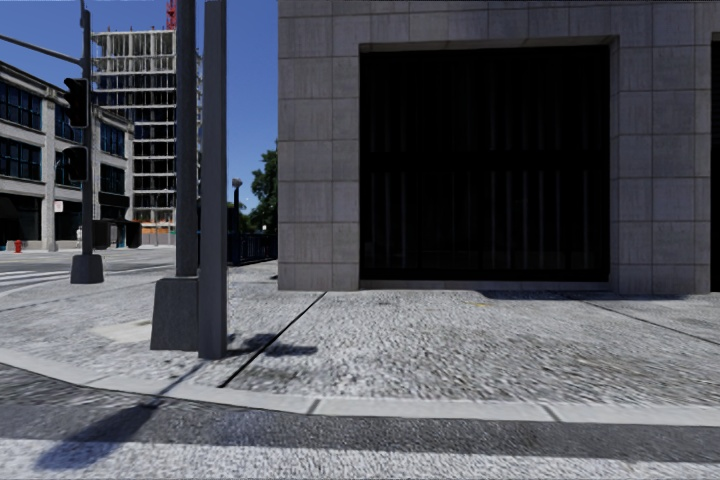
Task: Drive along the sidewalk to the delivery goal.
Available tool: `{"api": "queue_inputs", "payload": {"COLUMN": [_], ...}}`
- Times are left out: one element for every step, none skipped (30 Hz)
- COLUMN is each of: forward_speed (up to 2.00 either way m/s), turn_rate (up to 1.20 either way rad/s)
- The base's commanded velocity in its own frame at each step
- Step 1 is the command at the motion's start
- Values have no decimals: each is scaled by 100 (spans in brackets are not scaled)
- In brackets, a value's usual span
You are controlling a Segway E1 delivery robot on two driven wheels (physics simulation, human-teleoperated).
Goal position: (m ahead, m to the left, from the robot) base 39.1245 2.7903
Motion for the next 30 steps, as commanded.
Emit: {"api": "queue_inputs", "payload": {"forward_speed": [200,200,200,200,200,200,200,200,200,200,200,200,197,192,186,163,163,163,162,162,162,162,162,162,162,162,162,162,162,162], "turn_rate": [22,20,19,19,18,16,16,8,0,0,0,0,0,0,0,0,0,0,0,0,0,0,0,0,0,1,1,3,4,4]}}
